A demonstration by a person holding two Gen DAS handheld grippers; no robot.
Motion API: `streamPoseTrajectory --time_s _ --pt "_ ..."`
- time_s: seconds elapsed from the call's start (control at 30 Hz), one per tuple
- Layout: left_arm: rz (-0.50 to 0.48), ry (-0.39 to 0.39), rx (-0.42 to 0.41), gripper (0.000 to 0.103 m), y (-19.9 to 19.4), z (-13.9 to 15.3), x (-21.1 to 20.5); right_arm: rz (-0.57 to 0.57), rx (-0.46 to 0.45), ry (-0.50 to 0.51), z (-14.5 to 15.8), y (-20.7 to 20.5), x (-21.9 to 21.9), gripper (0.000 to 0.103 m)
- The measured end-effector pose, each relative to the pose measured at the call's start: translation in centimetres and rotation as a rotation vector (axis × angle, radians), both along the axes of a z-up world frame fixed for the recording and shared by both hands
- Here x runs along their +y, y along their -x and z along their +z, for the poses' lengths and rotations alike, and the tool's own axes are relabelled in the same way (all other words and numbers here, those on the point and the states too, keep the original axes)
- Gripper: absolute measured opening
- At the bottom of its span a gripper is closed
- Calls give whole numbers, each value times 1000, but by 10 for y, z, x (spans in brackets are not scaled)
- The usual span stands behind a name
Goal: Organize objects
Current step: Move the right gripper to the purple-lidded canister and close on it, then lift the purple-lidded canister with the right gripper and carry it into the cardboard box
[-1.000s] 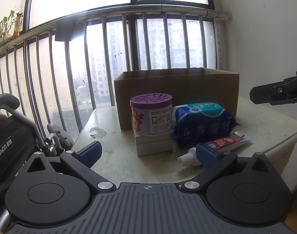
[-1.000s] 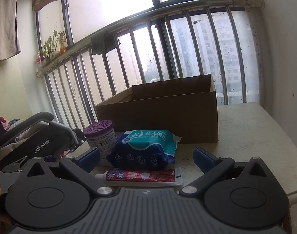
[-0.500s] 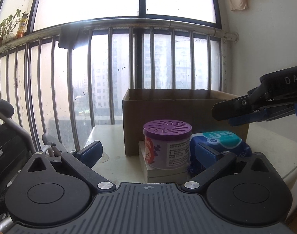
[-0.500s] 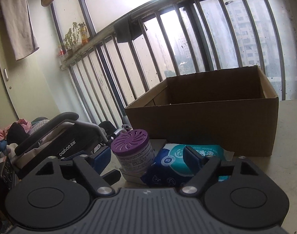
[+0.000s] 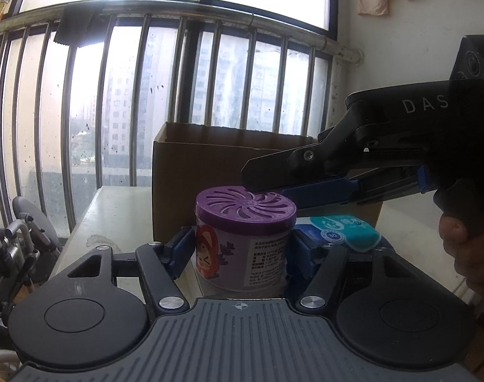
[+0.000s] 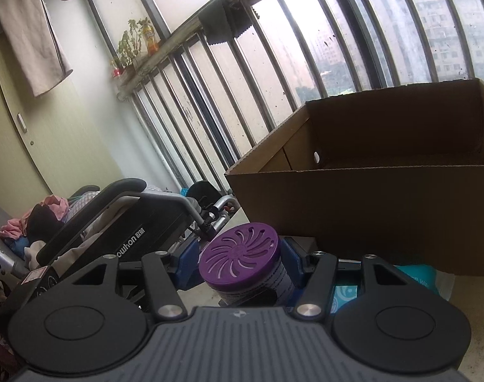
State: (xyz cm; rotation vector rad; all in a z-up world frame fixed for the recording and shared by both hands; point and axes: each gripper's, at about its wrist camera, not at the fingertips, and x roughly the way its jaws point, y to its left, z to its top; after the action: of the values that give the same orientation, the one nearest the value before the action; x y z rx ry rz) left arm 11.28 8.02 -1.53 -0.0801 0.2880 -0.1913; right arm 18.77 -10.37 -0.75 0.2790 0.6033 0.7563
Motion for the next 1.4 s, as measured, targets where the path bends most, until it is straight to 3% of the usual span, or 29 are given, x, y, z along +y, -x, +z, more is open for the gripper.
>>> streamPoseTrajectory --time_s 0.17,0.23,0.4,0.5,0.57,0.87,0.97,1.13,1.4 --pt "-37 8 -5 64 5 -1 2 27 18 0 -3 -3 1 64" --pt "-40 -4 -9 64 6 -1 1 71 35 7 -3 -5 5 81" --pt "-46 -19 0 64 5 1 1 107 6 85 -1 -2 18 88" --pt "-43 -37 2 64 5 2 0 114 2 141 -4 -3 24 86" --pt "-36 -47 2 64 8 1 0 101 -31 195 -4 1 28 72" --pt "-38 -75 -46 64 19 20 -2 90 -136 218 8 26 28 68" --pt "-46 -95 -68 64 21 31 -5 93 -148 207 21 28 25 68" --pt "-62 -64 -83 64 17 52 -3 86 -196 233 48 30 25 68" --pt "-76 -101 -125 64 -6 93 -1 91 -269 253 99 14 30 68"
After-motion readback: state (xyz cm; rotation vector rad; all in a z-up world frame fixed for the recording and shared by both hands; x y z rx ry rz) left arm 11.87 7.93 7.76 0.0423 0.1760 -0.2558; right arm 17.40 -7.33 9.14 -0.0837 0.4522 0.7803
